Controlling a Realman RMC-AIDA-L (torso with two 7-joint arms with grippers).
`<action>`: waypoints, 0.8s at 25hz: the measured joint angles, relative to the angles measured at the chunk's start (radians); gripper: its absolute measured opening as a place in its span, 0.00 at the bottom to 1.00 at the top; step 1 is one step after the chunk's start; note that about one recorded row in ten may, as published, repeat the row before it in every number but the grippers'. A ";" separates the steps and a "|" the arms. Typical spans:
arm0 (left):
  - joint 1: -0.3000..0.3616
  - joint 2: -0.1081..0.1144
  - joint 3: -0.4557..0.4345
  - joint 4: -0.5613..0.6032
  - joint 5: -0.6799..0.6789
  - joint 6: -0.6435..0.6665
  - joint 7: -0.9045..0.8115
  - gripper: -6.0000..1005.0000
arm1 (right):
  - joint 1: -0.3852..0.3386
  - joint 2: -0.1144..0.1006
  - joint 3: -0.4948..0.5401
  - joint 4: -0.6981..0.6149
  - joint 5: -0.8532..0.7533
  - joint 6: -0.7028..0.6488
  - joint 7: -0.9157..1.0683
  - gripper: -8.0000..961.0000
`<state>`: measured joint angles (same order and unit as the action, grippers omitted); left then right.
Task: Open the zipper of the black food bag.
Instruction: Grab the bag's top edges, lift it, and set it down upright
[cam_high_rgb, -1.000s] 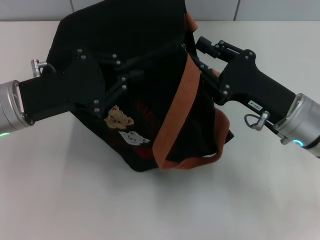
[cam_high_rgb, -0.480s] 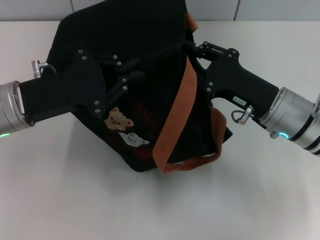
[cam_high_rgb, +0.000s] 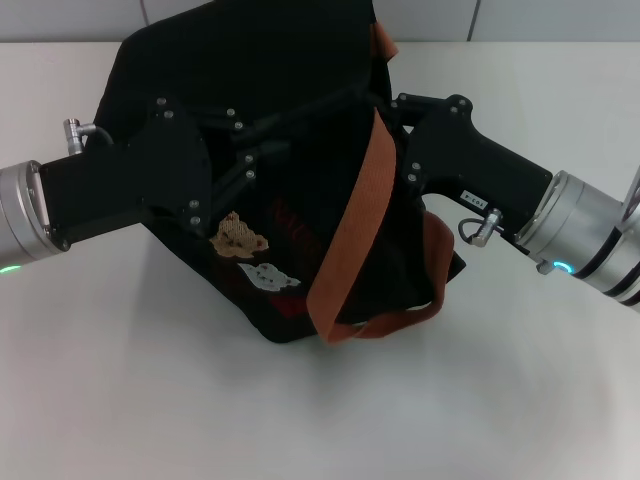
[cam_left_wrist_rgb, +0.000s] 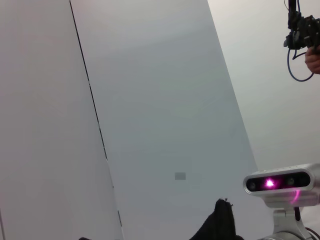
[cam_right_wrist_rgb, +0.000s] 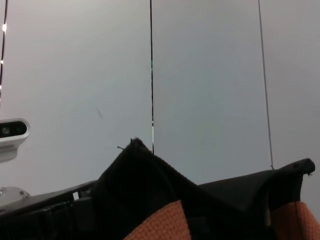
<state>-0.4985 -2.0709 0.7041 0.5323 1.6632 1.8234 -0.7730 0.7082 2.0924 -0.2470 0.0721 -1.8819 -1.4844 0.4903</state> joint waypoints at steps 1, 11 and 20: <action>0.000 0.000 0.000 0.000 0.000 0.000 0.000 0.06 | 0.000 0.000 0.000 0.000 0.000 0.000 0.000 0.16; 0.002 0.000 0.000 -0.002 -0.001 0.002 0.000 0.06 | -0.011 0.000 0.008 -0.007 0.001 0.030 -0.001 0.08; 0.000 0.000 0.000 -0.025 0.000 0.002 0.012 0.06 | -0.032 0.000 0.011 -0.012 0.008 -0.003 -0.005 0.08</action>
<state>-0.4985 -2.0709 0.7041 0.5072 1.6630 1.8251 -0.7613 0.6761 2.0920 -0.2362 0.0606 -1.8740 -1.4878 0.4849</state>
